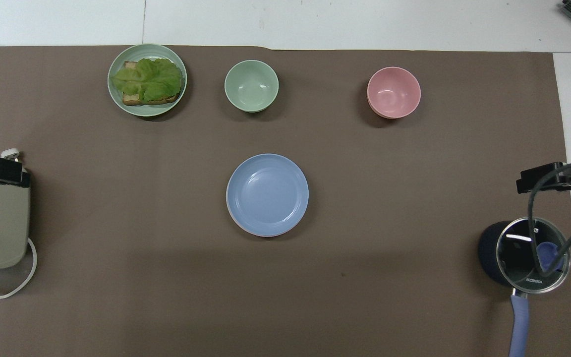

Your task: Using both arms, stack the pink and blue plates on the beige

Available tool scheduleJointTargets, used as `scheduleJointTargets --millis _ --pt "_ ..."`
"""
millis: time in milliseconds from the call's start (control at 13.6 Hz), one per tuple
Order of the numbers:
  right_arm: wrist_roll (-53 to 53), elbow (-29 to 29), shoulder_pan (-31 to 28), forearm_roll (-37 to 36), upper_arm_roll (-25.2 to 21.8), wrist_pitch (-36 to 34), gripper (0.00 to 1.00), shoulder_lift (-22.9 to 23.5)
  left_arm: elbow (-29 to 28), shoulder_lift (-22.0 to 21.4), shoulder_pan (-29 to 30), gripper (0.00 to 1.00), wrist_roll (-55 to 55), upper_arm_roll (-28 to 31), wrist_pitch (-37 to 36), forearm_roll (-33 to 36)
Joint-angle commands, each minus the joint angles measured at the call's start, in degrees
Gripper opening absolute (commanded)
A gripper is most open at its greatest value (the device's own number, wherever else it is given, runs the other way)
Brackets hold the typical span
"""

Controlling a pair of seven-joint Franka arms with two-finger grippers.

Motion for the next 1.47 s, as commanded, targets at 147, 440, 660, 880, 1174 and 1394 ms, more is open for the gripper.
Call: scheduleJointTargets --millis 147,440,660,880,1174,1394 --pt "3.76 -2.79 0.10 -0.88 0.88 1.68 1.00 -2.01 0.01 -0.43 0.55 1.00 0.59 -0.53 -0.76 1.30" --pt "1.11 -1.92 -0.69 -1.14 0.44 -0.59 1.00 -1.57 0.01 -0.52 0.55 1.00 0.59 -0.53 -0.76 1.30" --pt "1.03 -1.83 -0.69 -1.14 0.44 -0.69 1.00 -1.57 0.01 -0.43 0.55 1.00 0.59 -0.53 -0.76 1.30" --pt "-1.25 -2.18 -0.69 -1.23 0.44 -0.42 1.00 -1.83 0.01 -0.43 0.55 1.00 0.59 -0.53 -0.76 1.30" --pt "-0.82 -2.36 -0.52 -1.23 0.44 -0.25 1.00 -1.92 0.01 -0.43 0.55 1.00 0.59 -0.53 -0.85 1.30" --pt "-0.73 -2.36 -0.52 -1.23 0.44 -0.42 1.00 -1.92 0.01 -0.52 0.55 1.00 0.59 -0.52 -0.76 1.30"
